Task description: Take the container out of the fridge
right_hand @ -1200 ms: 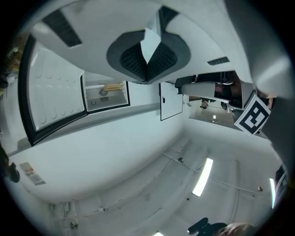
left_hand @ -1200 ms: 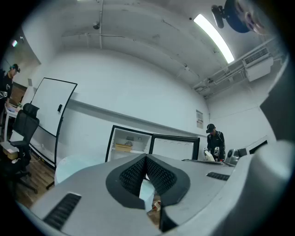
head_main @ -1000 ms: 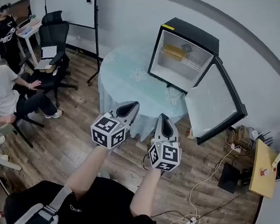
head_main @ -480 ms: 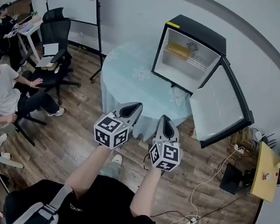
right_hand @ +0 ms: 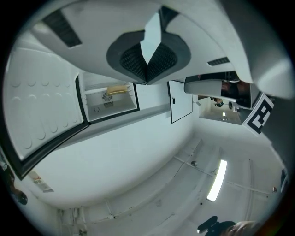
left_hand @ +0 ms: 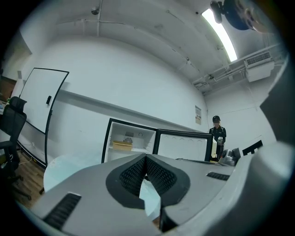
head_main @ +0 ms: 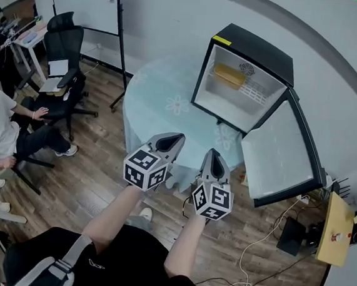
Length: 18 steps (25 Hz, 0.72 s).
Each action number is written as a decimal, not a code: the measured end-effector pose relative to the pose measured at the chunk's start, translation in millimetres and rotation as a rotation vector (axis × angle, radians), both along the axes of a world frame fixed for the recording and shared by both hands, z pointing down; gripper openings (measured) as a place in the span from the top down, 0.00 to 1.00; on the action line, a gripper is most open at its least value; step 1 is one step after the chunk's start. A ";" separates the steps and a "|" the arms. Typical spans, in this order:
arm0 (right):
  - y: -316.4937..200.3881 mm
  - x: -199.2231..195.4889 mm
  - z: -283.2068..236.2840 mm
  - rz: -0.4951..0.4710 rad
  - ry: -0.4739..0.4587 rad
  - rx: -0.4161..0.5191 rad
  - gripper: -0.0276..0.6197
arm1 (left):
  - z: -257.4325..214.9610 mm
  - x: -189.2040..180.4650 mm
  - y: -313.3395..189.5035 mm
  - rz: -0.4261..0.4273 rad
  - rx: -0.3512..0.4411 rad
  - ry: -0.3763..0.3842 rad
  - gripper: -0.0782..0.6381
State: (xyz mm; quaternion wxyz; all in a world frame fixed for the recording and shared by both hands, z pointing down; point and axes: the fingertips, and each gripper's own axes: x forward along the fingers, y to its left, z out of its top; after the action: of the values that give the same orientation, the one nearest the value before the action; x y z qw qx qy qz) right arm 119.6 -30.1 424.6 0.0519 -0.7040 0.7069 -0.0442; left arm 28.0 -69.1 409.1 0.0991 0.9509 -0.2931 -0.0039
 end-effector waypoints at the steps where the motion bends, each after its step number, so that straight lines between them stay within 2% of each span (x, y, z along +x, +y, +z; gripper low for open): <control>1: -11.0 -0.6 -4.1 -0.003 0.006 0.004 0.95 | -4.9 0.6 -11.9 -0.002 0.005 0.003 0.89; 8: -78.5 -1.4 -16.1 -0.002 -0.013 0.021 0.95 | -17.2 -1.5 -74.5 0.001 0.020 0.007 0.89; 14: -117.1 -24.1 -17.8 -0.043 0.033 0.014 0.95 | -19.8 -21.1 -117.8 -0.030 0.001 0.057 0.89; 18: -125.7 -1.7 -19.6 0.005 0.020 0.005 0.95 | -19.3 -14.0 -127.2 -0.004 -0.010 0.081 0.89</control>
State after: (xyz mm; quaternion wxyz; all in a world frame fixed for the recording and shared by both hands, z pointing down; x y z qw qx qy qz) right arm 117.8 -155.9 405.0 0.0469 -0.7059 0.7058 -0.0354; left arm 14.0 -196.3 389.8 0.1157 0.9489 -0.2906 -0.0413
